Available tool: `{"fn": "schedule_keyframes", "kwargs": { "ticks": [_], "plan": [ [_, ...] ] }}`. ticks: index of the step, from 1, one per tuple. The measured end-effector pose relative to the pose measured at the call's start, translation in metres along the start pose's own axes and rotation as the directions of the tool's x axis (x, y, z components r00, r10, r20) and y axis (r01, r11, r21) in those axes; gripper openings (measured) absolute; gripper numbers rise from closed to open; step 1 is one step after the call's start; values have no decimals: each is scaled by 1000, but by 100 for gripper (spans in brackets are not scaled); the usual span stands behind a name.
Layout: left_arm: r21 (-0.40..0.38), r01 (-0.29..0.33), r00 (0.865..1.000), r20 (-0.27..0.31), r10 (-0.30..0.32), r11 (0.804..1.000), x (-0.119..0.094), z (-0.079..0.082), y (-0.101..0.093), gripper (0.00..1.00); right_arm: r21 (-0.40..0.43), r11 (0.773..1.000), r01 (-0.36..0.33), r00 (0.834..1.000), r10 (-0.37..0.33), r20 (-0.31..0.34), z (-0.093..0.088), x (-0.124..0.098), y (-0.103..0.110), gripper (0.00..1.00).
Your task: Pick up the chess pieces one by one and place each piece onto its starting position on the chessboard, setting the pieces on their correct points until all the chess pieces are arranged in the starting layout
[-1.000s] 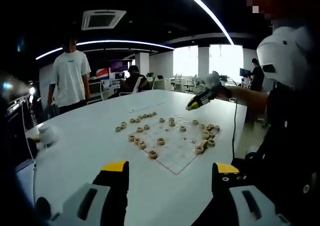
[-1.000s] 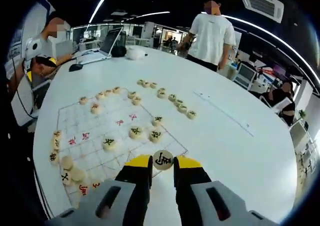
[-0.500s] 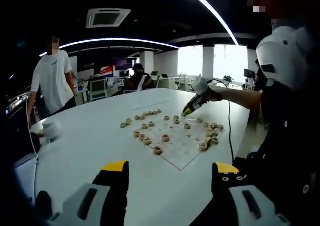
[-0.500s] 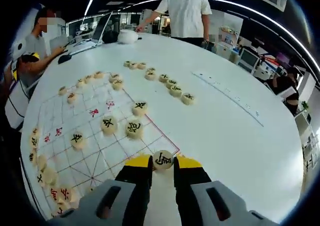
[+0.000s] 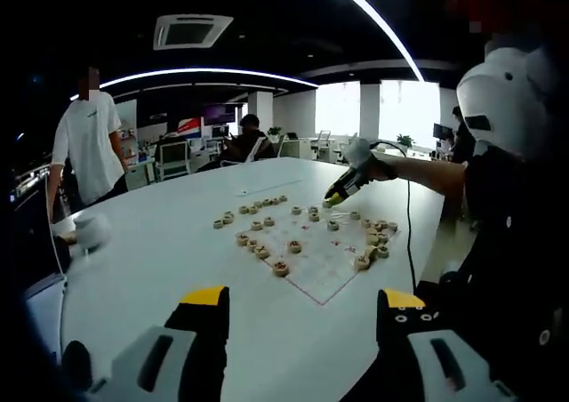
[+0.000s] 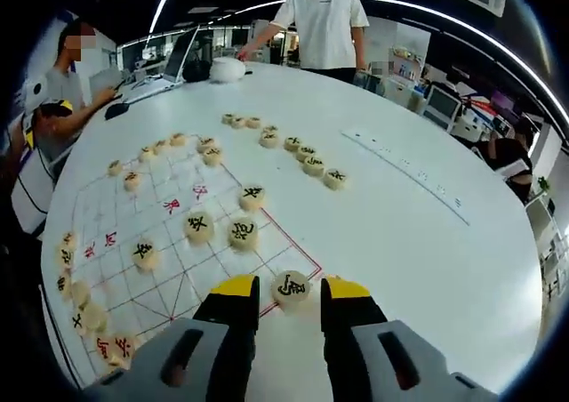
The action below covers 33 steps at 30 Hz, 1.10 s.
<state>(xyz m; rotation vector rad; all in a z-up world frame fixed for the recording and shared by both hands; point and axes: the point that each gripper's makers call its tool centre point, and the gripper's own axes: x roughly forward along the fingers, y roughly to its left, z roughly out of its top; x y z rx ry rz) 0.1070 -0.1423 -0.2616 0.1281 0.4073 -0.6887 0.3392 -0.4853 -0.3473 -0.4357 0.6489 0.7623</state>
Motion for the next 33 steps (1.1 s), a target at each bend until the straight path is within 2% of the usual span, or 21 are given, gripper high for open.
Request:
{"fn": "schedule_keyframes", "kwargs": {
  "ticks": [3,9,12,15,22,28,31,33],
  "plan": [
    [0,-2,1000,1,2,1000,-1,0,0,68,10,1000,7,1000,-8,27,4,-10,3,28],
    [4,3,1000,10,-3,1000,-1,1,-2,68,1,999,40,990,-39,133,9,-56,22,29],
    [10,15,1000,15,-15,1000,2,2,-3,68,4,998,62,982,-61,179,4,-78,24,32],
    [19,28,999,15,-29,999,7,4,-6,68,7,995,99,967,-98,233,-1,-105,31,33],
    [41,70,997,19,-71,997,18,11,-16,68,58,988,142,918,-153,365,-18,-164,62,37],
    [48,80,997,14,-81,996,21,13,-20,68,150,976,156,904,-202,376,-47,-190,87,39],
    [48,82,997,12,-83,996,24,14,-22,68,202,968,150,892,-221,394,-53,-198,95,39],
    [49,87,996,10,-88,995,26,15,-24,68,209,966,153,891,-226,394,-54,-200,96,39]
  ]
}}
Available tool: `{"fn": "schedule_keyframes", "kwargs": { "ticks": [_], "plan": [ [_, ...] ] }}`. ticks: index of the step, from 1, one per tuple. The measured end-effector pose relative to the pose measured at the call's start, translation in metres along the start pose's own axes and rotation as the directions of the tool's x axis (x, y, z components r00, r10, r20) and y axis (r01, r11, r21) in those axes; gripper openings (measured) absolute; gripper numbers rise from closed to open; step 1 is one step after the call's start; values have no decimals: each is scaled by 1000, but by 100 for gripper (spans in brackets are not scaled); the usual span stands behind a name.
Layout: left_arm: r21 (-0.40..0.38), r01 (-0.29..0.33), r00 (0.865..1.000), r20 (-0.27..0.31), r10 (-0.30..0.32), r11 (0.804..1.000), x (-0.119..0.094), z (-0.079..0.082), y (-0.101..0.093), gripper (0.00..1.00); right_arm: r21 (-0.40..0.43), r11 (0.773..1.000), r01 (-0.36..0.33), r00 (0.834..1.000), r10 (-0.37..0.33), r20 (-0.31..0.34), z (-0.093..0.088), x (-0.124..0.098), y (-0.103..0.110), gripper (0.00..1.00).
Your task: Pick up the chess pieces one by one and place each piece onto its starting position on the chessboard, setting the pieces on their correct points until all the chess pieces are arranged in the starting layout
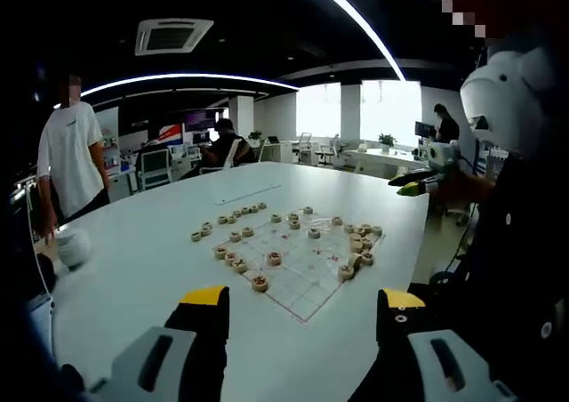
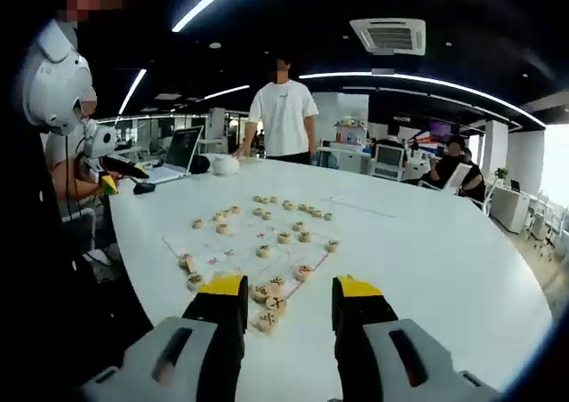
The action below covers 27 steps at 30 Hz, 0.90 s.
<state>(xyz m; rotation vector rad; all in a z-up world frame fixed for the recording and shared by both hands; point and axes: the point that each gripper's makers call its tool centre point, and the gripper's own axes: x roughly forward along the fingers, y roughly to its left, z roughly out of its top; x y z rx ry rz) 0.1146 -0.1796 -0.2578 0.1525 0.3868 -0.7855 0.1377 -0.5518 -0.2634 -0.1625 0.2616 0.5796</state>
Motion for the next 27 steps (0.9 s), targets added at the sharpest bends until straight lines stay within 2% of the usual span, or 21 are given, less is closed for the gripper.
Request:
{"fn": "schedule_keyframes", "kwargs": {
  "ticks": [8,15,20,27],
  "plan": [
    [7,12,1000,2,-12,1000,2,2,-3,68,-26,1000,-18,1000,18,-9,5,6,6,39],
    [-6,-5,1000,-2,5,1000,-2,-2,0,68,-69,995,-74,997,72,-36,9,18,19,38],
    [-12,-11,1000,-1,11,1000,-4,-4,1,68,-119,985,-129,991,122,-64,14,27,32,38],
    [-23,-14,1000,3,14,1000,-6,-7,4,68,-188,956,-223,972,204,-118,21,40,52,38]
  ]
}}
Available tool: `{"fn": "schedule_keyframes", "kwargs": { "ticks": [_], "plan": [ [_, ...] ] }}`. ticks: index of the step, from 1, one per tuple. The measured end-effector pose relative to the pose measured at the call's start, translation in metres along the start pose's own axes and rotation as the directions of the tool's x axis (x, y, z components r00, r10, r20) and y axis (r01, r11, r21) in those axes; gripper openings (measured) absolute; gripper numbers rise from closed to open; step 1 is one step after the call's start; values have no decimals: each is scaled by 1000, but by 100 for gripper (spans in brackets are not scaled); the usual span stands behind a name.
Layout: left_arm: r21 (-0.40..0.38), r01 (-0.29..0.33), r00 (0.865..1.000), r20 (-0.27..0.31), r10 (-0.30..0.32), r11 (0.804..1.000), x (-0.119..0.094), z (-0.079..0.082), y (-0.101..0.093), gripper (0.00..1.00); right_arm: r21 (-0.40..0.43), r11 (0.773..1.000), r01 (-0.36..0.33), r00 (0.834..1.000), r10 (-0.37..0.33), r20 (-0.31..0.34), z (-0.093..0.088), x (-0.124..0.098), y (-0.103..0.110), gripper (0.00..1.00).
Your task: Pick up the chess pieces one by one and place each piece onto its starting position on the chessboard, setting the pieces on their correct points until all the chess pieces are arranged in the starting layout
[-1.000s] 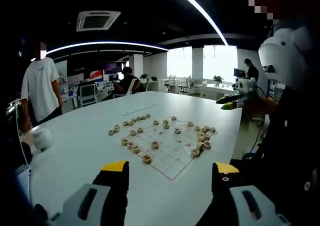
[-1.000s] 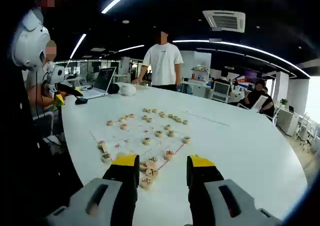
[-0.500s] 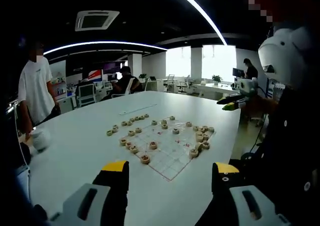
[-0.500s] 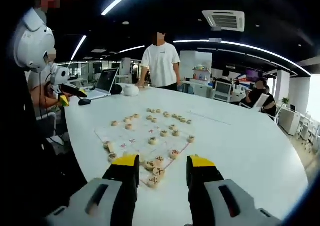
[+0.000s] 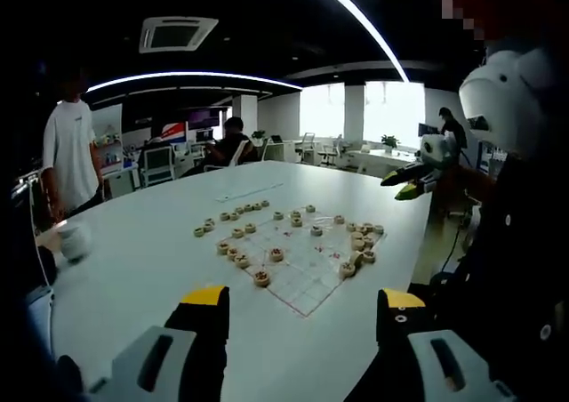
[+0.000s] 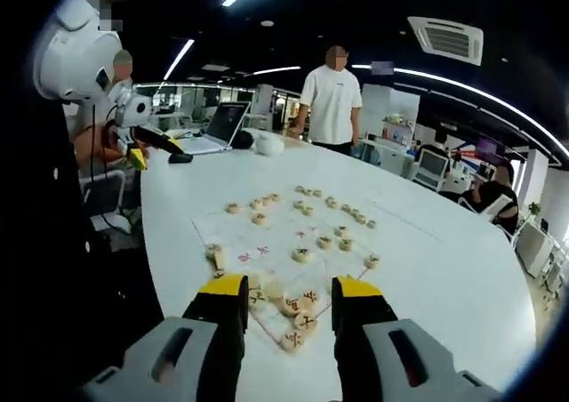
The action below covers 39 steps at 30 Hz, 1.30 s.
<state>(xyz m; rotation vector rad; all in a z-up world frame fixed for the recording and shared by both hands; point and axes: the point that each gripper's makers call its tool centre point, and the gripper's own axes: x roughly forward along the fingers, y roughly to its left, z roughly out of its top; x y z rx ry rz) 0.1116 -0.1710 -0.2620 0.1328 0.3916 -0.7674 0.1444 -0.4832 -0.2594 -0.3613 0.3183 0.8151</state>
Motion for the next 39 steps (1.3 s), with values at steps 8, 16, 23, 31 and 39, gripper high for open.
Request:
{"fn": "schedule_keyframes", "kwargs": {
  "ticks": [8,16,23,31,39],
  "plan": [
    [-14,-11,1000,0,11,1000,-3,-5,5,68,-80,993,-84,996,81,-37,12,20,12,38],
    [-29,-19,1000,-2,19,999,-7,-10,9,68,-151,974,-170,984,161,-71,22,38,28,38],
    [-27,-12,1000,-9,11,1000,-3,-9,12,68,-165,966,-199,979,190,-72,26,42,37,38],
    [29,33,999,-20,-33,999,13,9,11,68,-143,972,-186,982,180,-55,24,37,39,39],
    [67,52,998,-35,-50,996,20,20,5,68,-99,982,-160,986,155,-54,24,30,26,40]
  ]
}}
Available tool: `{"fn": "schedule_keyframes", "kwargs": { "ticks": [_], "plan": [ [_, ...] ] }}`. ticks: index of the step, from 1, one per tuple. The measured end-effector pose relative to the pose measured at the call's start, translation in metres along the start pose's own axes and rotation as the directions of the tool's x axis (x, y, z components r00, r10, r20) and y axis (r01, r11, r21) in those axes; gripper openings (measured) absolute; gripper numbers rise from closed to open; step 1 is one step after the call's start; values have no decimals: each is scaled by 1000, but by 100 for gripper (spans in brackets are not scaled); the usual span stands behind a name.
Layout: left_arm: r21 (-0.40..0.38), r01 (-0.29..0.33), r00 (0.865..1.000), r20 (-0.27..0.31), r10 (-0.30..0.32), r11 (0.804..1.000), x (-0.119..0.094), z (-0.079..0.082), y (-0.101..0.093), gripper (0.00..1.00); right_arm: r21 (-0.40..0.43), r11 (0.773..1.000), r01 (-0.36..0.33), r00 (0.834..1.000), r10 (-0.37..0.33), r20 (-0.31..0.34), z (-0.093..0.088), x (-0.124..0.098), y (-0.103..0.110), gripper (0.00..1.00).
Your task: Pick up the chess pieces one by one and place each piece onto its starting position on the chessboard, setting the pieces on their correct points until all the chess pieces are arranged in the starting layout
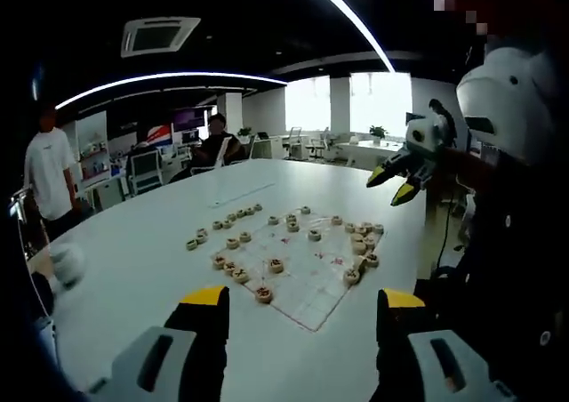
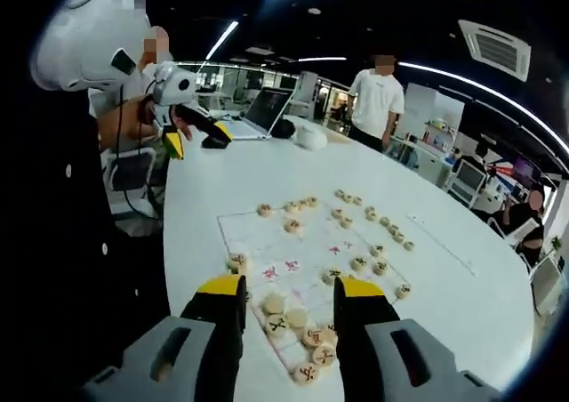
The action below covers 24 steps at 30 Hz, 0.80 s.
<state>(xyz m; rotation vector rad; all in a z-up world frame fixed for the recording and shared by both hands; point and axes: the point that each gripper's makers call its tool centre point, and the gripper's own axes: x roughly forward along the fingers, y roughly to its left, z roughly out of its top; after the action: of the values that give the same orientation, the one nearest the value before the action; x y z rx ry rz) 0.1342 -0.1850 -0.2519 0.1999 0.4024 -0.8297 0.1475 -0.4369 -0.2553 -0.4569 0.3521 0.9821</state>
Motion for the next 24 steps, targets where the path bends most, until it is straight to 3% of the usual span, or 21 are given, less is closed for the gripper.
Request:
{"fn": "schedule_keyframes", "kwargs": {
  "ticks": [13,24],
  "plan": [
    [-11,-36,999,-7,36,999,-8,-4,5,68,-22,1000,-22,1000,22,-7,6,6,-3,40],
    [8,-12,1000,-17,12,1000,-1,2,5,68,-5,1000,-4,1000,4,-2,2,-1,-4,40]
  ]
}}
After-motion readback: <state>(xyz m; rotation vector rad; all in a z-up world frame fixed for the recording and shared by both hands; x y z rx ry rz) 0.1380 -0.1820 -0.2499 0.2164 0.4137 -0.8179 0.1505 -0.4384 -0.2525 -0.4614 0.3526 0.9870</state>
